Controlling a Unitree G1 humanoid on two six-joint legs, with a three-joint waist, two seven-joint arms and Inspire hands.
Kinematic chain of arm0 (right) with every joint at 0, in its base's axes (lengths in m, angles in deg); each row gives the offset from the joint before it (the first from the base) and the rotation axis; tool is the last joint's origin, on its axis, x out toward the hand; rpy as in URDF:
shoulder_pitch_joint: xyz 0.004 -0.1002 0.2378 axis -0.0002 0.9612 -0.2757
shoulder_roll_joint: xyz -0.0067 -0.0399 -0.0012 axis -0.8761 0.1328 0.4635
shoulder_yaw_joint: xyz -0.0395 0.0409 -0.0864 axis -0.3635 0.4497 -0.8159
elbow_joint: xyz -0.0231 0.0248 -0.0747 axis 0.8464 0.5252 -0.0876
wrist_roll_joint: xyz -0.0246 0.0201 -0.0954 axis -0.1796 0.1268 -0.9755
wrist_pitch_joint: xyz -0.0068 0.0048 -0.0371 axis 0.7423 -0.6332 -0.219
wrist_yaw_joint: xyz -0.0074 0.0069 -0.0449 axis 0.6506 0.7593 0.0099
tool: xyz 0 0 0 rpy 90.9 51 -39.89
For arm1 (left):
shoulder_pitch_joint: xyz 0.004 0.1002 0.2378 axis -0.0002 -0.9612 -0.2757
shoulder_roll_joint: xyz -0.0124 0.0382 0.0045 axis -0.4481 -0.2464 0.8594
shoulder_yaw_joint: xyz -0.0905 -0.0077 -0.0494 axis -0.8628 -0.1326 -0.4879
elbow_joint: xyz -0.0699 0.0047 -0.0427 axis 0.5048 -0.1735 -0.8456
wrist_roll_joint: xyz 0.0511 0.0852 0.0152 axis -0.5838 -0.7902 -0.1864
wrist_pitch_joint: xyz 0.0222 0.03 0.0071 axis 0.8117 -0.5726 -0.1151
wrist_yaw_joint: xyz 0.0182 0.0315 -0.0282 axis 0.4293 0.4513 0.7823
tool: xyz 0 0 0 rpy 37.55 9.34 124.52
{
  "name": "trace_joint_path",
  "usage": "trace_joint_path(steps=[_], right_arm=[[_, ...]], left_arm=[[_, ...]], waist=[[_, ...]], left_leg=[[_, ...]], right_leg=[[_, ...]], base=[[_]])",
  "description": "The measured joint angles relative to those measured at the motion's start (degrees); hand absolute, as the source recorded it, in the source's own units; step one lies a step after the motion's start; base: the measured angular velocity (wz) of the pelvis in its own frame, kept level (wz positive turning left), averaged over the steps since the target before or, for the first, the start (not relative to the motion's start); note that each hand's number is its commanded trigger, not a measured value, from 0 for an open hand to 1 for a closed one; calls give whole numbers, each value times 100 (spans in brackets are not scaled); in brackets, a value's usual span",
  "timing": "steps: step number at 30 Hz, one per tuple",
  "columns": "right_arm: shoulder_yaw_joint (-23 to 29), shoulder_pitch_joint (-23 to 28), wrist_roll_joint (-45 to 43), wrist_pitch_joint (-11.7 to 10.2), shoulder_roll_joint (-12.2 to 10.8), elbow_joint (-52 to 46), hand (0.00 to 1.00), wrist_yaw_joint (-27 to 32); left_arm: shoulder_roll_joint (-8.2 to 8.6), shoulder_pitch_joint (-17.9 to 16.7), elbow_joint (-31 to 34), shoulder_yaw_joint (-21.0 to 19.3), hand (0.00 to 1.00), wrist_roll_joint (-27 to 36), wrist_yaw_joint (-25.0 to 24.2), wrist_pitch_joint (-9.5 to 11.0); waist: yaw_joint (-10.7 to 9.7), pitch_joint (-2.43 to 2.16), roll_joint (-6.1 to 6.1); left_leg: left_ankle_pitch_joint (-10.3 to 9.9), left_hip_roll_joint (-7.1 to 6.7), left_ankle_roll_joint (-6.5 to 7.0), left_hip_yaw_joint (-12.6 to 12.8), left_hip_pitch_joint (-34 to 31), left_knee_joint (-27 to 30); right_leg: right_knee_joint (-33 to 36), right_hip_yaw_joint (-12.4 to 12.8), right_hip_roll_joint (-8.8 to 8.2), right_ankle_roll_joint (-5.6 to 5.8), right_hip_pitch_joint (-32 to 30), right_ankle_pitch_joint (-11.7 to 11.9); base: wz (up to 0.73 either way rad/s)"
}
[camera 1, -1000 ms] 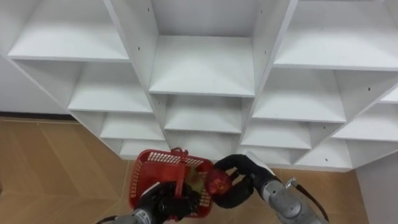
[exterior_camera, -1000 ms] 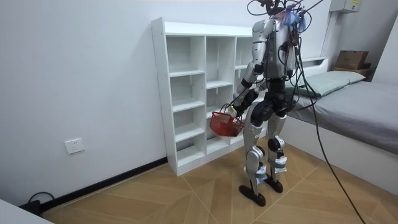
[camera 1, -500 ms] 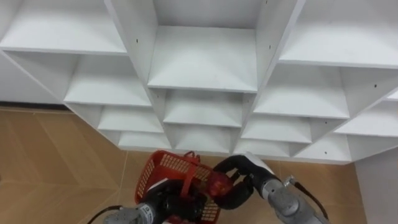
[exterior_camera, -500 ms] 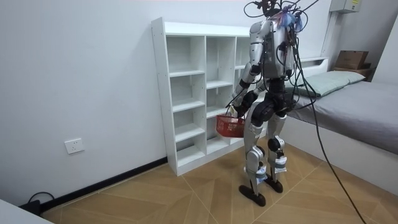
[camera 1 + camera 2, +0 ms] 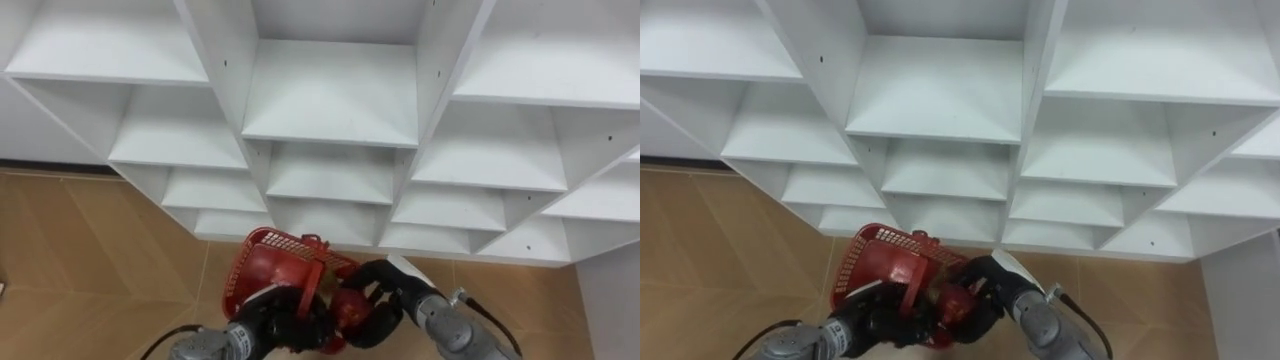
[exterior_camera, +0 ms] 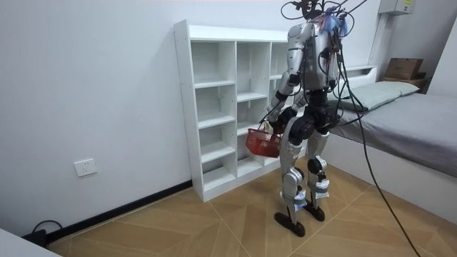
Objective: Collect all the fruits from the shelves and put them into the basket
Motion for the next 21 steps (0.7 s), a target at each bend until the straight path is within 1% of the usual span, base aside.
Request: trace_joint_path(steps=[7,21], right_arm=[[4,-122,-121,0,-22,116,0,-182],[4,-121,-119,9,-46,118,0,-196]], left_arm=[[39,-5,-27,14,100,-45,-39,-1],[58,-2,-121,71,100,-100,-62,-25]], waist=[[21,-3,9],[17,-9,13]], left_leg=[[1,-8,2,-5,-8,-2],[11,-16,15,-9,2,5]], right_leg=[[6,0,-6,1,-13,0],[45,1,-19,1,-18,0]], base=[[0],[0]])
